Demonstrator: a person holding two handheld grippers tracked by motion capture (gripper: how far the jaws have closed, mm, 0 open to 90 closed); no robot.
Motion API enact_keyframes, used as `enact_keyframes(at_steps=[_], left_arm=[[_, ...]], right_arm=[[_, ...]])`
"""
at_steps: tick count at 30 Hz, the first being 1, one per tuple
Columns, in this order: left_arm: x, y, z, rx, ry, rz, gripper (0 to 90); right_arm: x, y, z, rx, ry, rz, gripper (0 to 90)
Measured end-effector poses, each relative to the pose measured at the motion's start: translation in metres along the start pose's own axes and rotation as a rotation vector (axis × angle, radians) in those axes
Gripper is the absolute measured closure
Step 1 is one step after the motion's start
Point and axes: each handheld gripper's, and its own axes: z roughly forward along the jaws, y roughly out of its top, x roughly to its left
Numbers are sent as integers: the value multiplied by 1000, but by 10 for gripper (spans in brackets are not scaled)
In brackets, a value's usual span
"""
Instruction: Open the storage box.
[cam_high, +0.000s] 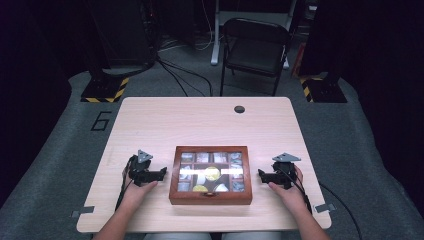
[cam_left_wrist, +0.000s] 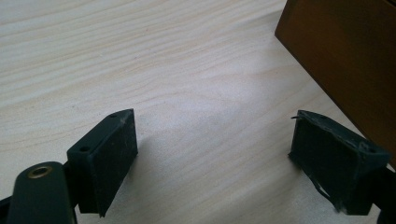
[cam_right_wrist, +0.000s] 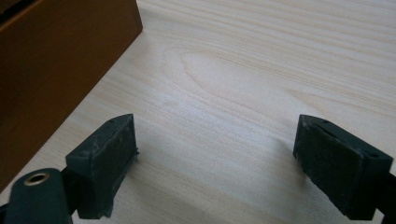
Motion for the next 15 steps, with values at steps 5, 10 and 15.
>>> enact_keyframes(at_steps=[5, 10, 15], left_arm=[[0, 0, 0, 2, -7, 3, 145], [0, 0, -1, 8, -10, 5, 145], [0, 0, -1, 6, -8, 5, 145]], right_arm=[[0, 0, 0, 0, -3, 6, 128], [0, 0, 0, 3, -3, 7, 124], [2, 0, 0, 4, -10, 20, 123]])
